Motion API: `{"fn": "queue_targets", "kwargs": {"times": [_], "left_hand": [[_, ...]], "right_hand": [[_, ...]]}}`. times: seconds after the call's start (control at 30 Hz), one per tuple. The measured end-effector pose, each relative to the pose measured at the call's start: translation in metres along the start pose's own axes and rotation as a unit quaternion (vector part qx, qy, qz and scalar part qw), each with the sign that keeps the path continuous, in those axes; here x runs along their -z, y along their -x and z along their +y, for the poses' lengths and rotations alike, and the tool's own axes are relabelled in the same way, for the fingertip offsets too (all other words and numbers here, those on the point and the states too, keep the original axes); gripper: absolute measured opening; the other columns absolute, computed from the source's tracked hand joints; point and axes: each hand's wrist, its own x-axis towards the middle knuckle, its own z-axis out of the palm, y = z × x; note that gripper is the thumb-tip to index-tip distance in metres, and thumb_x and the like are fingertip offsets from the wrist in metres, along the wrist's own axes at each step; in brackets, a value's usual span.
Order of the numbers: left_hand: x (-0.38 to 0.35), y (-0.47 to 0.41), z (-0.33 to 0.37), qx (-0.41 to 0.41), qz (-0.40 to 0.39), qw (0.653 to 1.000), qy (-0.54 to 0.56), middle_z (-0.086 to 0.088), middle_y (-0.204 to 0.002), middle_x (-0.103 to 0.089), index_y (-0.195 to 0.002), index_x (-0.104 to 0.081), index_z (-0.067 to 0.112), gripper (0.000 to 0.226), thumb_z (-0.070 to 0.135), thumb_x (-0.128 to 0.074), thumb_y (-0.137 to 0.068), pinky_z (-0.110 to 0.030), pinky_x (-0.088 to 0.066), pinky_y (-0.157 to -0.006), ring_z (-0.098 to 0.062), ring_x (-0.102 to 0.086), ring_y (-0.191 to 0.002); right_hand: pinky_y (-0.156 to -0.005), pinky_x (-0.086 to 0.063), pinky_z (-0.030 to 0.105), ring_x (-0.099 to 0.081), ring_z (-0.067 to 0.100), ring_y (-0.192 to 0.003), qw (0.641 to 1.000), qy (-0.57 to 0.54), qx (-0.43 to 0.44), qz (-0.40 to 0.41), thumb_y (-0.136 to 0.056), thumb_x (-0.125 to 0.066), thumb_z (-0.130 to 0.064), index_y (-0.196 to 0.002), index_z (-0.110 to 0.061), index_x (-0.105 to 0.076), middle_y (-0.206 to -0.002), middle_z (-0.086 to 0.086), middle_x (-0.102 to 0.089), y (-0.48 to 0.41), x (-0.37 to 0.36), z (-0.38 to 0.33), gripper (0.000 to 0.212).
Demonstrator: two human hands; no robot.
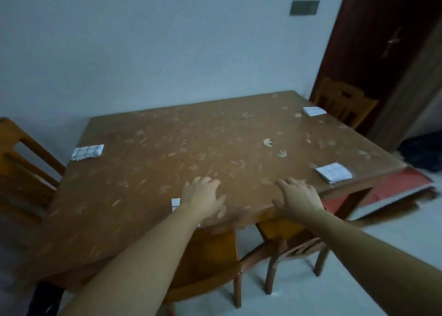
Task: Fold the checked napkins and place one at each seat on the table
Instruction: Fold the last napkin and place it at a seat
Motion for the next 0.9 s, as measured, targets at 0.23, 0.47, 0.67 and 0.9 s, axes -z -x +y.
{"fn": "queue_targets", "kwargs": {"times": [0.23, 0.47, 0.67, 0.9], "left_hand": [[0.015, -0.005, 0.126, -0.083, 0.004, 0.996, 0.007, 0.004, -0.150, -0.041, -0.142, -0.042, 0.033, 0.054, 0.058, -0.042, -0.094, -0.046, -0.031, -0.113, -0.024, -0.034, -0.139], [0.004, -0.024, 0.257, -0.084, 0.018, 0.996, -0.004, 0.003, -0.144, -0.047, -0.140, -0.044, 0.032, 0.052, 0.057, -0.040, -0.095, -0.045, -0.033, -0.110, -0.024, -0.039, -0.134], [-0.016, -0.043, 0.331, -0.065, -0.004, 0.997, -0.030, 0.004, -0.138, -0.050, -0.138, -0.047, 0.032, 0.051, 0.056, -0.044, -0.094, -0.045, -0.036, -0.103, -0.024, -0.043, -0.129], [-0.046, -0.111, 0.351, -0.021, -0.019, 0.999, -0.023, 0.002, -0.136, -0.051, -0.135, -0.049, 0.029, 0.048, 0.055, -0.042, -0.095, -0.045, -0.037, -0.102, -0.024, -0.044, -0.127]], "right_hand": [[-0.099, -0.040, 0.043, -0.051, 0.025, -0.123, 0.993, -0.030, -0.109, 0.036, -0.091, -0.050, -0.047, -0.136, -0.026, -0.046, -0.133, 0.001, -0.053, 0.053, 0.028, 0.111, 0.050], [-0.099, -0.040, 0.044, -0.052, 0.026, -0.121, 0.992, -0.032, -0.110, 0.058, -0.091, -0.049, -0.045, -0.133, -0.025, -0.048, -0.136, 0.001, -0.052, 0.062, 0.036, 0.237, 0.047], [-0.099, -0.042, 0.044, -0.052, 0.025, -0.124, 0.995, -0.034, -0.084, 0.042, -0.091, -0.049, -0.053, -0.141, -0.025, -0.044, -0.140, 0.002, -0.052, 0.048, 0.026, 0.316, 0.057], [-0.104, -0.038, 0.044, -0.049, 0.025, -0.128, 0.999, -0.027, -0.046, 0.010, -0.096, -0.043, -0.043, -0.145, -0.025, -0.039, -0.148, 0.002, -0.046, -0.021, 0.007, 0.353, 0.053]]}}
